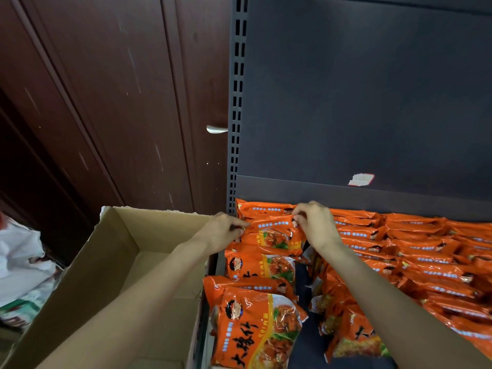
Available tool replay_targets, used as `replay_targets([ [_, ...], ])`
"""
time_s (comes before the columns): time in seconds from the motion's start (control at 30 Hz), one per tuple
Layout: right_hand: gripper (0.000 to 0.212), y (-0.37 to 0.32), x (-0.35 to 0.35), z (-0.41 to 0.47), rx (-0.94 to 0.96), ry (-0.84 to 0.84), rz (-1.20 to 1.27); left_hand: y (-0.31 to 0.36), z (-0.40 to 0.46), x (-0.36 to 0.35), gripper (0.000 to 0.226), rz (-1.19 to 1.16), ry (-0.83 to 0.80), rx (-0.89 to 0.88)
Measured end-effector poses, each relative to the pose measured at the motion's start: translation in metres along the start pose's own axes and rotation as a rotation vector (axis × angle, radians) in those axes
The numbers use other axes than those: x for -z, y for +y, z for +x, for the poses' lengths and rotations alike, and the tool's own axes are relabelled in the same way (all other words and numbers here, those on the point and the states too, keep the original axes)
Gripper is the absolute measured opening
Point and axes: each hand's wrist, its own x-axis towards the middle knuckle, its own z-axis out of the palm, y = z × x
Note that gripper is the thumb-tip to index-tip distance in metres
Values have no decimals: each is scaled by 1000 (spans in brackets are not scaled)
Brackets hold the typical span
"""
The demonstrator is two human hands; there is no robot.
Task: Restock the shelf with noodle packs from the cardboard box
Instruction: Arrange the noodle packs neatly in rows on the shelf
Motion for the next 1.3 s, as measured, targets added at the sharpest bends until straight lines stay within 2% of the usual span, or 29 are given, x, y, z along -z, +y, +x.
replay_targets([
  [0.2,28,-6,-6,-5,57,-229,-10,0,-6,1,33,-231,60,103],
  [0.27,30,-5,-2,-10,68,-227,-19,-4,-7,0,29,-271,119,151],
  [0.37,30,-5,-1,-20,167,-125,-198,-8,-9,1,24,-202,139,213],
  [0.47,40,-16,-4,-24,213,-249,-205,-5,-9,-1,13,-167,143,231],
  [0.57,31,-25,-7,-23,186,-243,-237,4,-7,-1,4,-182,223,193],
  [0.7,14,-24,-7,-23,104,-137,-170,13,-8,2,7,-239,361,93],
  [0.77,10,-18,-8,-25,32,-117,-135,10,-9,4,11,-284,347,92],
  [0.87,8,-12,-8,-28,-36,-131,-127,0,-13,3,15,-222,127,141],
  [0.93,9,-11,-8,-29,-58,-141,-121,-4,-15,2,13,-191,47,160],
  [1.03,15,-12,-5,-27,-82,-173,-100,-1,-11,0,8,-104,111,149],
  [1.1,5,-12,-2,-26,-87,-222,-94,5,-9,1,9,-27,212,96],
  [1.13,9,-13,0,-26,-87,-244,-96,7,-8,2,14,-5,264,69],
  [1.2,35,-13,1,-30,-109,-283,-86,8,-5,5,18,43,317,19],
  [1.3,51,-10,2,-38,-83,-215,-66,5,-2,7,20,156,287,-36],
])
